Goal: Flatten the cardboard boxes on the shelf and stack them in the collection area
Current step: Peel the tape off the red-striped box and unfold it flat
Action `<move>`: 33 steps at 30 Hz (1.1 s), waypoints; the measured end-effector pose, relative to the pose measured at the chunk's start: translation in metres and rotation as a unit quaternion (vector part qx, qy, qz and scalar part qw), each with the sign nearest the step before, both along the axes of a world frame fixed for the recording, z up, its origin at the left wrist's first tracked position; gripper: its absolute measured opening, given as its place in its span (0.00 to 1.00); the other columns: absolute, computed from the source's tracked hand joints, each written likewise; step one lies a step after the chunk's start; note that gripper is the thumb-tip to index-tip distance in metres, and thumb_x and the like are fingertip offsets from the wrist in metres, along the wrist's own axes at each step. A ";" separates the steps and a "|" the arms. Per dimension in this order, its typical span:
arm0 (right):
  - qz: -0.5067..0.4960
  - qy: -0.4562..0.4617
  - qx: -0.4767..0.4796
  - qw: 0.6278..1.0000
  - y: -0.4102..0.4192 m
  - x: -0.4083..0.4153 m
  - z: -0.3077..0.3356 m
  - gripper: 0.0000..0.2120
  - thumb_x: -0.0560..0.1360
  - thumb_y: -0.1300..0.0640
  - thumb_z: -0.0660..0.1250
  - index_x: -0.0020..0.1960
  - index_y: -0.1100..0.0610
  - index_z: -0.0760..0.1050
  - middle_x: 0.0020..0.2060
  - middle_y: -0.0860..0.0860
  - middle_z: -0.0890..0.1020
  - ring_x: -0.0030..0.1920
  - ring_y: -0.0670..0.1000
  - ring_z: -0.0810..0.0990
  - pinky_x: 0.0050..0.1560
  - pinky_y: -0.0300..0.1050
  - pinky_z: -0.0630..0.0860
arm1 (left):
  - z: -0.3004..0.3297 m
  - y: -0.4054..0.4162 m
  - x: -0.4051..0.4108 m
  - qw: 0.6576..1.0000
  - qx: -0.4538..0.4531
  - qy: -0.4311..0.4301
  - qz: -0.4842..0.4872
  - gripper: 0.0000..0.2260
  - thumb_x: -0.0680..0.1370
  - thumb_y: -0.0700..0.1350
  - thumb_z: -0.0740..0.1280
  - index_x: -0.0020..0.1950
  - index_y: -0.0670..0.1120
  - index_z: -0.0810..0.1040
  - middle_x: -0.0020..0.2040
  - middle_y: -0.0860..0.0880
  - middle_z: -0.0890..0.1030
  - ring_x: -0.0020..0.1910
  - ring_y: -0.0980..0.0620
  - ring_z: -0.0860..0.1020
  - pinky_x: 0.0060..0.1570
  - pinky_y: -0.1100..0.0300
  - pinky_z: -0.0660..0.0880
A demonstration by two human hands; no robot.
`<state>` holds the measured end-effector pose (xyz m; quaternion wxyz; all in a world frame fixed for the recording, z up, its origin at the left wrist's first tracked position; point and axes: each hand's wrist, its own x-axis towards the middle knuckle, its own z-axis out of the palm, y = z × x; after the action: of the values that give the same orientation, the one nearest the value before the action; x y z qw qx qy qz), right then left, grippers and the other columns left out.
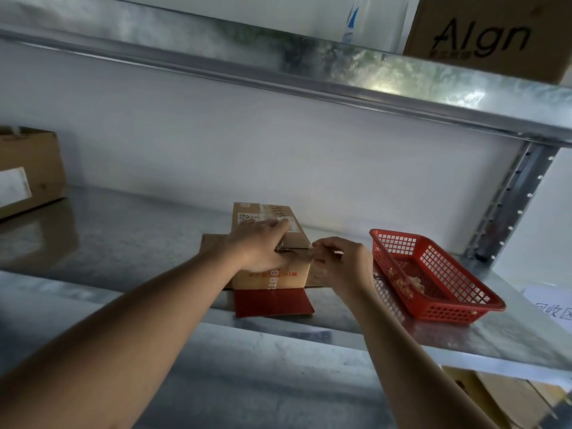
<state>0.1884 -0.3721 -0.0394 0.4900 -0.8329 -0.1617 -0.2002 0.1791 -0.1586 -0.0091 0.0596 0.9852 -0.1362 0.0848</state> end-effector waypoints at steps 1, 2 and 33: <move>0.010 0.047 0.073 0.996 0.001 -0.001 -0.002 0.11 0.77 0.65 0.73 0.45 0.49 0.86 0.41 0.46 0.88 0.42 0.48 0.88 0.46 0.48 0.86 | 0.000 0.000 0.000 1.000 0.003 -0.005 0.000 0.29 0.78 0.71 0.61 0.68 0.52 0.65 0.63 0.52 0.76 0.54 0.49 0.74 0.50 0.51 0.69; 0.021 0.084 0.138 0.987 0.002 -0.003 -0.004 0.11 0.77 0.65 0.73 0.44 0.49 0.85 0.41 0.49 0.88 0.43 0.49 0.88 0.45 0.47 0.86 | -0.001 -0.001 -0.001 1.000 0.006 -0.010 0.000 0.27 0.79 0.69 0.61 0.68 0.52 0.65 0.64 0.51 0.76 0.54 0.49 0.74 0.51 0.51 0.69; -0.042 0.017 -0.022 0.999 0.012 -0.006 0.006 0.08 0.71 0.50 0.80 0.50 0.48 0.88 0.38 0.39 0.86 0.38 0.38 0.83 0.40 0.35 0.80 | -0.004 0.000 0.002 0.999 0.007 -0.030 -0.013 0.22 0.77 0.73 0.59 0.55 0.57 0.62 0.51 0.57 0.73 0.51 0.51 0.75 0.46 0.51 0.68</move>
<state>0.1819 -0.3597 -0.0334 0.4652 -0.8528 -0.1225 -0.2032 0.1813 -0.1585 -0.0133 0.0494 0.9808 -0.1515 0.1123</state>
